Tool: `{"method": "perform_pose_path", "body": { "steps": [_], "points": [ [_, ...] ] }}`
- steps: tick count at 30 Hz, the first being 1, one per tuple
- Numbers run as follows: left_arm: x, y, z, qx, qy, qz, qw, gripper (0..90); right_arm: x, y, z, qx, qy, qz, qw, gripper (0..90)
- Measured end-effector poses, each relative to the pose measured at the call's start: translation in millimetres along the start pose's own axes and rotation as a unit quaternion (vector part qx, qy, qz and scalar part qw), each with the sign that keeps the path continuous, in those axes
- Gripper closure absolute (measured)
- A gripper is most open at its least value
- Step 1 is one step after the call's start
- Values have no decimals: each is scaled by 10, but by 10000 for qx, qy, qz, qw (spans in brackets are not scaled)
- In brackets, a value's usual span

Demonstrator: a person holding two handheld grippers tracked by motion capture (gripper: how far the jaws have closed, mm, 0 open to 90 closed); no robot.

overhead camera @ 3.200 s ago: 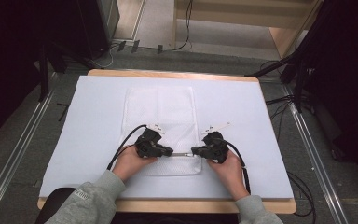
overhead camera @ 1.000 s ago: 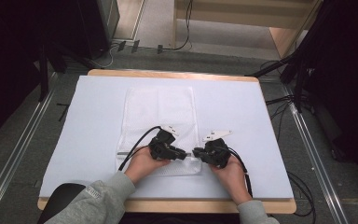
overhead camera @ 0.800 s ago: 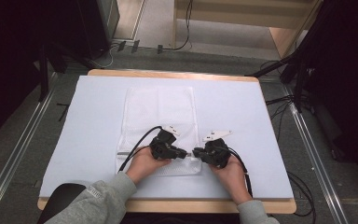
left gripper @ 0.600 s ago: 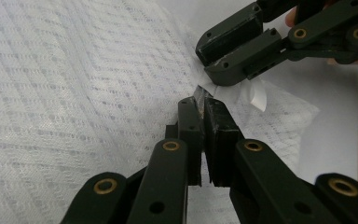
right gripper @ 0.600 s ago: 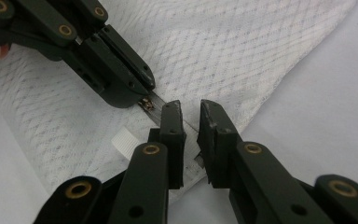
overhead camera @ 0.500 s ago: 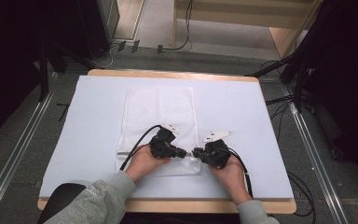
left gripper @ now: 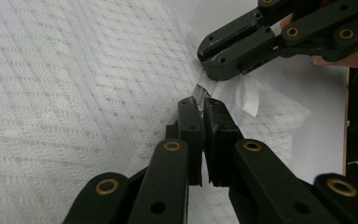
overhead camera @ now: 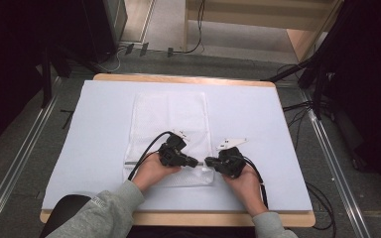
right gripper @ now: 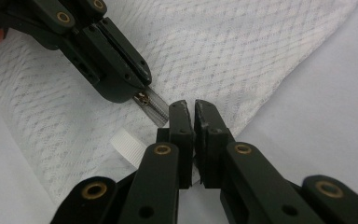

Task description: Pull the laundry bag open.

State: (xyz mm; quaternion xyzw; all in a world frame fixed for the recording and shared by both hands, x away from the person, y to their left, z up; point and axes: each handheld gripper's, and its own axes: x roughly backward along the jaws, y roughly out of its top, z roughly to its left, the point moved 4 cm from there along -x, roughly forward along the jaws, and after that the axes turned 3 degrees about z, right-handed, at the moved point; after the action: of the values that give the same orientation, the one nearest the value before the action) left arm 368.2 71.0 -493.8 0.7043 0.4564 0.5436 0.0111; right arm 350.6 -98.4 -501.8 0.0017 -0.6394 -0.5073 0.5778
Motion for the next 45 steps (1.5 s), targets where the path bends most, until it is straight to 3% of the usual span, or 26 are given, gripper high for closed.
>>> {"method": "perform_pose_path", "body": {
  "steps": [3,6,17,20,27,45],
  "points": [
    [-1,-1,5,1,-18,20,10000,880,2,0,-16,-103,75,16,9999,883],
    [4,-3,15,34,-68,24,10000,880,0,-3,-57,-362,272,-9,9990,900],
    [22,2,33,100,-183,58,9998,881,-4,8,0,6,22,20,10000,900],
    [34,1,50,208,-318,67,9993,881,-7,5,10,104,3,12,9999,900],
    [104,-21,113,392,-415,86,9983,882,-13,0,7,153,46,-44,9999,900],
    [282,-112,167,417,-435,124,9981,882,-10,6,2,119,71,19,9999,900]
  ]
}}
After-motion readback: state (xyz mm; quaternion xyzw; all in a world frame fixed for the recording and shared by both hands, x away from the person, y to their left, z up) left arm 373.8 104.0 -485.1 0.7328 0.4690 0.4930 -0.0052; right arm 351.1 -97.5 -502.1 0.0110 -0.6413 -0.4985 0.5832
